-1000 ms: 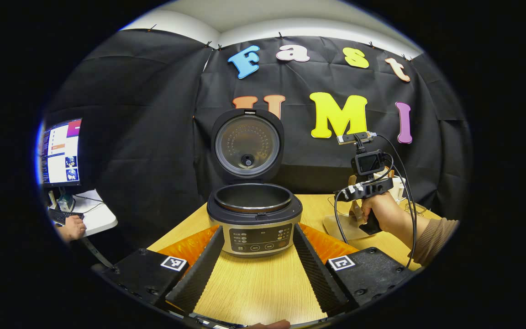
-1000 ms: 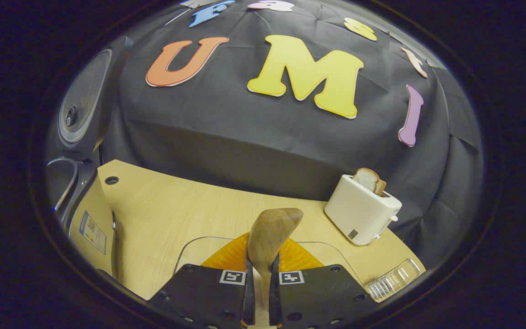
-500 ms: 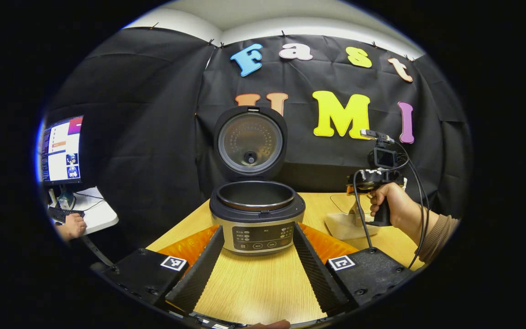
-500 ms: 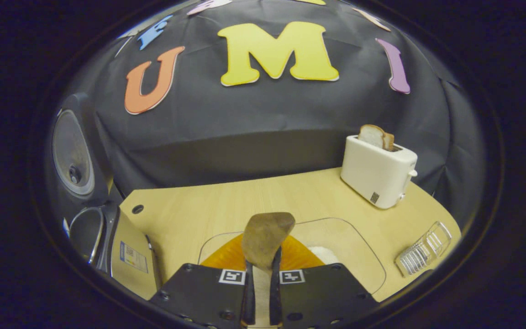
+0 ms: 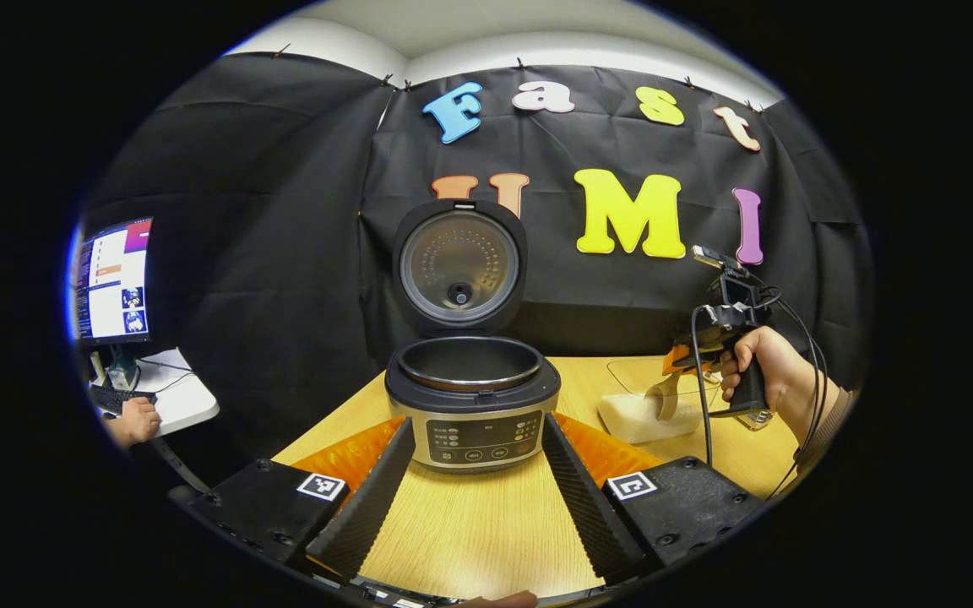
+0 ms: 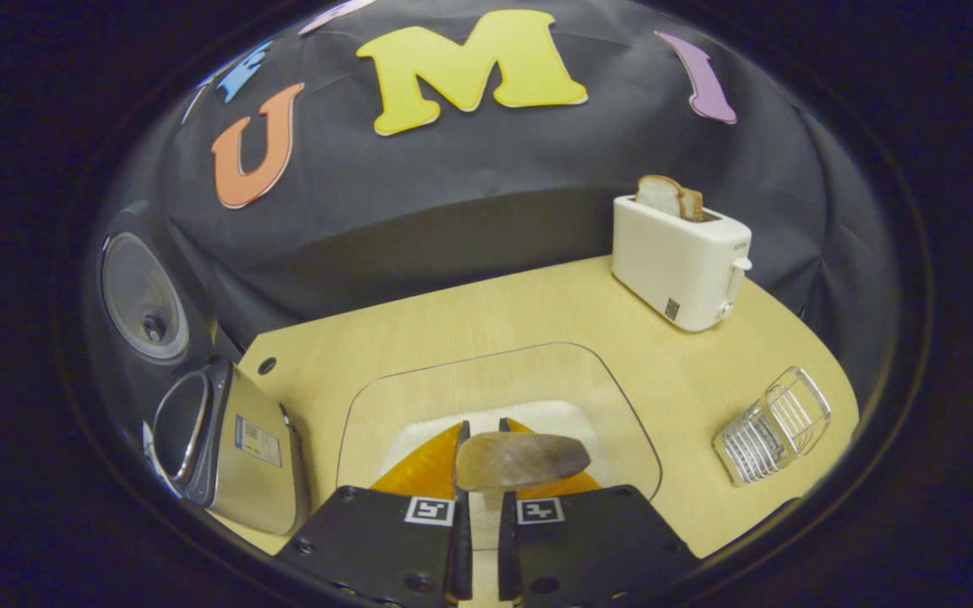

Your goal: Close the left gripper, press the button to open the rice cooker; take a wooden spoon from the chopstick holder with the right hand, scoop a spoonful of rice and pour it into the rice cooker, then put the wooden spoon back into the chopstick holder.

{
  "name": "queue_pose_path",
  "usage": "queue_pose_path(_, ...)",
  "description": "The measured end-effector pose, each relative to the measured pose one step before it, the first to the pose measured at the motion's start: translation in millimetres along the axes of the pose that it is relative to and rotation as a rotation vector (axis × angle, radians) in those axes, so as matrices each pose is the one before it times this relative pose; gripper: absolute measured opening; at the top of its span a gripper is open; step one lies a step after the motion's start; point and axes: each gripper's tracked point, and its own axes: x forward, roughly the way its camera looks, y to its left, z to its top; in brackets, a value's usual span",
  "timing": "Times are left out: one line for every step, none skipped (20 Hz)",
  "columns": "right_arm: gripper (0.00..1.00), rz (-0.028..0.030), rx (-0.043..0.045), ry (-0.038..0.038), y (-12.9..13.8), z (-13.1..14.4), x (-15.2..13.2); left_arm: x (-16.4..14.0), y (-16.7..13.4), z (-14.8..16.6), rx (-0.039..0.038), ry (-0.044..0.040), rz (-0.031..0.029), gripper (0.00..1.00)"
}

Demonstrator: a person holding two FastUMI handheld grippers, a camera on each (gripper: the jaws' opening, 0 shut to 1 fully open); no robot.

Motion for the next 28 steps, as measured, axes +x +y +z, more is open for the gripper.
queue_pose_path(0.12, 0.02071, 0.04652, 0.01403, -2.09, -2.72, 0.51, -0.65, 0.23, 1.65, -0.00409, -0.00464, -0.00145, 0.96)
queue_pose_path(0.12, 0.02163, 0.04501, 0.0048, -2.39, 0.64, -0.72, 0.21, 0.34, 0.84, -0.00586, -0.00258, -0.00074, 0.96)
queue_pose_path(0.1, 0.02323, 0.03901, 0.00768, -1.02, 0.88, 1.37, -0.22, 0.3, 0.23, -0.00718, -0.00075, -0.00035, 0.97)
queue_pose_path(0.12, 0.01416, 0.03391, 0.00313, -2.28, 2.02, 0.77, 0.82, -0.43, -1.18, -0.0066, 0.00327, -0.00066, 0.96)
queue_pose_path(0.13, 0.01208, 0.03631, 0.0039, -0.84, 0.48, 0.06, -0.2, -0.13, -0.83, -0.0034, 0.00357, -0.00043, 0.96)
queue_pose_path(0.12, 0.01014, 0.02519, 0.0026, -1.18, 1.45, 0.34, 0.76, 0.91, -0.31, -0.00133, 0.00189, 0.00046, 0.96)
queue_pose_path(0.12, 0.00795, 0.01846, -0.00316, -1.26, 1.05, 2.0, -0.26, -0.08, -0.37, 0.00044, 0.002, 0.00116, 0.96)
queue_pose_path(0.12, 0.01027, 0.02195, 0.00101, -0.26, 0.84, 0.6, 0.34, 1.0, 0.11, -0.00005, -0.00124, 0.00082, 0.96)
queue_pose_path(0.12, 0.01014, 0.02487, -0.00038, -0.63, 0.08, 0.03, 0.14, -0.33, 0.31, -0.00121, -0.00238, -0.00082, 0.96)
queue_pose_path(0.12, 0.01079, 0.02568, 0.00287, -1.18, 0.29, 0.88, -0.01, -0.98, 0.07, -0.00161, -0.0009, -0.00349, 0.96)
queue_pose_path(0.12, 0.01442, 0.02773, 0.01066, -0.71, 0.03, 0.75, -0.23, -2.15, 0.17, -0.00116, -0.00066, -0.00403, 0.96)
queue_pose_path(0.12, 0.0157, 0.03801, 0.01195, -2.13, 0.3, 0.67, 0.4, -1.01, -0.3, -0.00032, 0.00014, -0.00293, 0.96)
queue_pose_path(0.12, 0.00626, 0.03828, 0.01081, -4.16, 0.86, 0.52, -0.11, -0.63, 0.01, 0.00101, -0.00006, -0.00189, 0.96)
queue_pose_path(0.12, 0.00816, 0.03919, 0.0094, -3.96, 0.57, 0.74, 0.13, 0.04, -0.61, 0.00202, 0.00128, -0.00007, 0.96)
queue_pose_path(0.12, 0.00816, 0.0412, 0.00787, -3.8, 1.72, 0.13, 0.65, -0.53, -0.11, 0.00104, 0.00115, 0.00008, 0.96)
queue_pose_path(0.12, 0.01244, 0.04014, 0.00592, -2.46, 1.94, 0.18, 0.17, -0.03, -0.35, -0.00027, 0.0002, -0.00158, 0.96)
queue_pose_path(0.12, 0.01715, 0.017, 0.0082, 1.48, -0.78, 0.17, -0.01, -0.59, -0.28, -0.00046, 0.00108, -0.00159, 0.96)
queue_pose_path(0.12, 0.00686, 0.00587, 0.00762, -0.22, -1.09, 0.42, 0.55, -0.02, 0.1, -0.0005, -0.00021, 0.00017, 0.97)
queue_pose_path(0.12, 0.00036, 0.00508, -0.00623, -1.72, 0.35, -2.11, -0.25, -0.18, 0.21, -0.00019, -0.0007, -0.00018, 0.96)
queue_pose_path(0.12, 0.00373, 0.01091, 0.00343, 0.42, 0.26, 1.0, 0.09, -0.19, -0.08, -0.00153, 0.00009, 0.00061, 0.96)
queue_pose_path(0.12, 0.00535, 0.01542, -0.00193, 1.34, -0.06, 0.4, 0.17, -0.48, -0.05, -0.00125, 0.00119, -0.00059, 0.96)
queue_pose_path(0.12, 0.01437, 0.0197, 0.01145, 1.14, -1.05, 0.5, 0.02, -0.37, 0.34, -0.00006, -0.00125, -0.00143, 0.96)
queue_pose_path(0.12, 0.01734, 0.03106, 0.01416, 2.37, -1.49, -0.34, -1.02, -0.37, 0.26, 0.00052, -0.00088, -0.00041, 0.96)
queue_pose_path(0.12, 0.0121, 0.0242, 0.01251, 1.66, -1.08, 0.45, -0.26, -0.3, 0.66, 0.00025, -0.00145, -0.00047, 0.96)
queue_pose_path(0.12, -0.00151, 0.01015, 0.00143, -0.12, -0.43, -0.2, 0.0, 0.06, -0.26, 0.00057, -0.0013, -0.00126, 0.96)
queue_pose_path(0.12, -0.00552, 0.00528, -0.0015, -1.15, 0.79, 1.15, -1.01, 0.2, 0.94, -0.00001, -0.0025, 0.00039, 0.96)
queue_pose_path(0.12, 0.00157, 0.01485, -0.00277, 0.44, 0.6, -1.09, 0.52, 0.08, 0.6, -0.00113, -0.0011, -0.00048, 0.96)
queue_pose_path(0.12, 0.00648, 0.01401, 0.00042, 0.57, 0.93, 0.34, 0.12, -0.23, 0.43, -0.0009, -0.00183, -0.00093, 0.96)
